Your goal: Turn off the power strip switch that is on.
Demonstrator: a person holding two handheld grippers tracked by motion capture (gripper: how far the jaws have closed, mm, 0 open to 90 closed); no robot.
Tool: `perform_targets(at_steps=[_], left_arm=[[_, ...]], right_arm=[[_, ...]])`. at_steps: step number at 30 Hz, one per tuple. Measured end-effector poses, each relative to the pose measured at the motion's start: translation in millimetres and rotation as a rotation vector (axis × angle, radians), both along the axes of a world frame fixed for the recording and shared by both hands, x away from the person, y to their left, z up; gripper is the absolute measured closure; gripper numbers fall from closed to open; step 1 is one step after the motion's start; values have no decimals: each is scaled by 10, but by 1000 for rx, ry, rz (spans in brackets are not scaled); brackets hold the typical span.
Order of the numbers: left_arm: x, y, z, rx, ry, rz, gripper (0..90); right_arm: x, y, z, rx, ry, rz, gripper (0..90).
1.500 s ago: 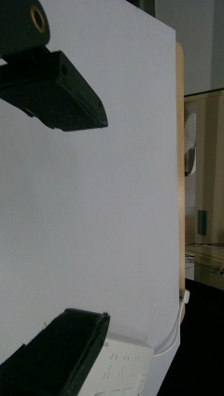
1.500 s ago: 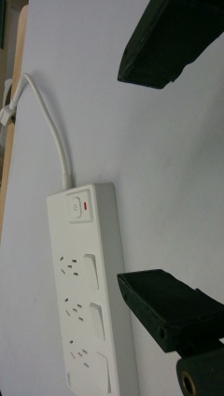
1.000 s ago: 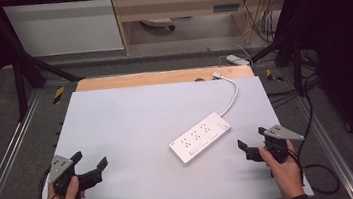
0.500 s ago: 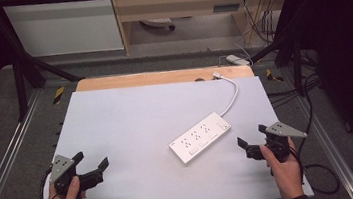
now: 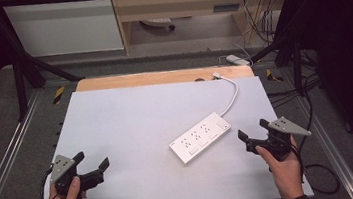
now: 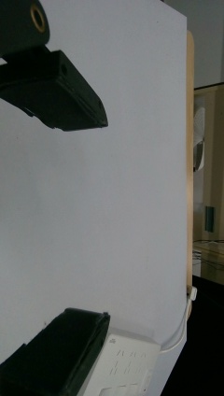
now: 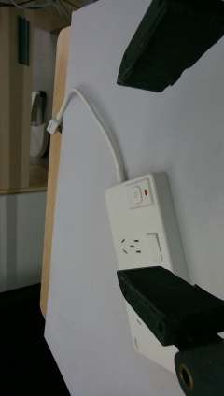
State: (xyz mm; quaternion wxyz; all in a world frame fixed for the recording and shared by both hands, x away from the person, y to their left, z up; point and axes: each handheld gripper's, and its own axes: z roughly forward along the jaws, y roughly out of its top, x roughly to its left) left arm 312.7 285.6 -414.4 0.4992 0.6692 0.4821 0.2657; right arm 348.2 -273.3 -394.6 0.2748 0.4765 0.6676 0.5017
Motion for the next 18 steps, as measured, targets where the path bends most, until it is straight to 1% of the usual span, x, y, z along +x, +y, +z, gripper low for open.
perform_targets(at_steps=[2,7,8,9,11,13,14,15,16,17,18], left_arm=[[-3,-5,-1,2,1,-5,61],[3,-5,-9,13,5,-11,60],[3,-5,-9,16,6,-12,60],[4,-5,-9,19,7,-13,60],[1,-7,-7,24,10,-19,60],[-1,-11,-6,23,6,-19,60],[-2,-15,-5,25,5,-21,60],[-2,-19,-4,29,6,-23,60],[-1,-22,-4,33,5,-25,60],[-2,-27,-4,33,6,-25,60],[-4,-28,-2,34,5,-26,60]], right_arm=[[-3,3,15,1,1,3,80],[-14,15,120,8,-17,1,130],[-14,15,120,8,-17,1,130],[-15,33,157,6,-30,8,156],[-9,56,197,-1,-40,18,183],[9,80,229,-5,-44,21,224],[9,80,229,-5,-44,21,224],[18,97,241,0,-41,28,236],[28,115,251,-7,-45,39,254],[41,158,270,-13,-52,58,304],[41,158,270,-13,-52,58,304]])
